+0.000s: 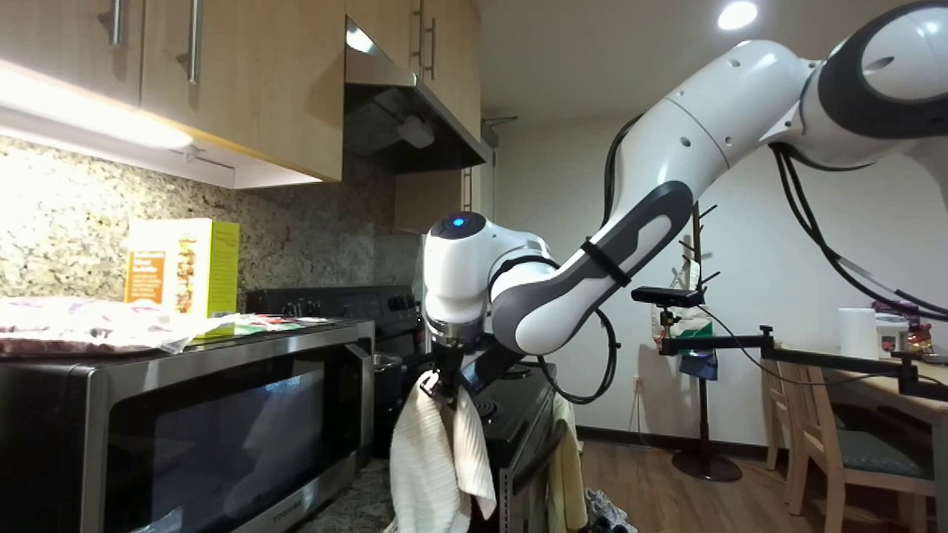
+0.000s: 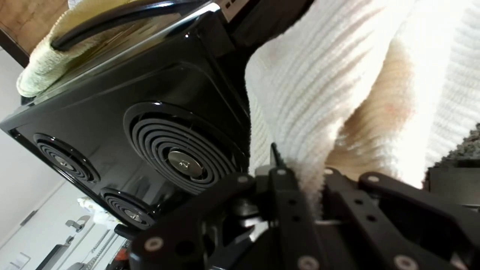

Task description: Pick the white towel on the counter and put it on the stove

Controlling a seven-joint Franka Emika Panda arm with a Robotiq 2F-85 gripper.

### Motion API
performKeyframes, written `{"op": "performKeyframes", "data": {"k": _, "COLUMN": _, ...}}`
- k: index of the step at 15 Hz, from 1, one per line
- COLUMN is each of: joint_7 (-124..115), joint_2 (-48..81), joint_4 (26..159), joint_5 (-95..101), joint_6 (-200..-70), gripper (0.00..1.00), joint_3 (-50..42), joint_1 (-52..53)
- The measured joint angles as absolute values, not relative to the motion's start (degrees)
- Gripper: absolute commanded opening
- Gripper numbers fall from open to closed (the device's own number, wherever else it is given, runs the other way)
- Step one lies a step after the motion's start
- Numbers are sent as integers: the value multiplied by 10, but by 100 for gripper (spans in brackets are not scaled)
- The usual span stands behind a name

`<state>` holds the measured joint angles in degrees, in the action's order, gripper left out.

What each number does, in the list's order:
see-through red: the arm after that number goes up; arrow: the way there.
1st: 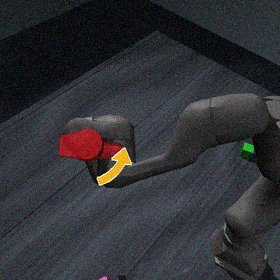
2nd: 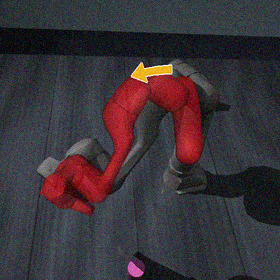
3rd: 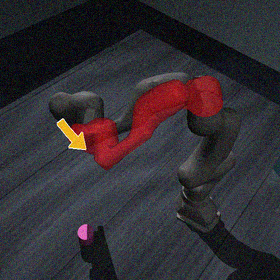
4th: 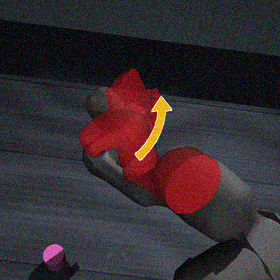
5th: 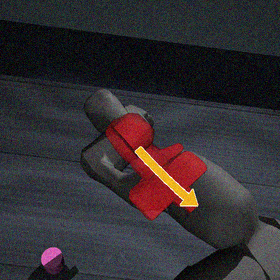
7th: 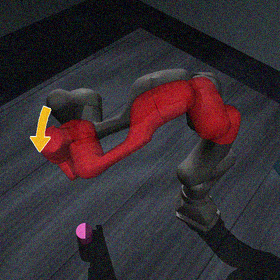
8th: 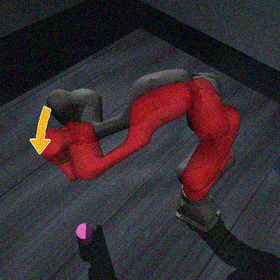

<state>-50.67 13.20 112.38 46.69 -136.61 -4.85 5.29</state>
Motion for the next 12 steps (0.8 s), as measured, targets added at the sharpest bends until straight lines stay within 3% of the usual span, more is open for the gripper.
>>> {"op": "performKeyframes", "data": {"k": 12, "joint_7": -531, "joint_2": 134, "joint_4": 981, "joint_5": 535, "joint_6": -1340, "gripper": 9, "joint_3": -120, "joint_1": -15}}
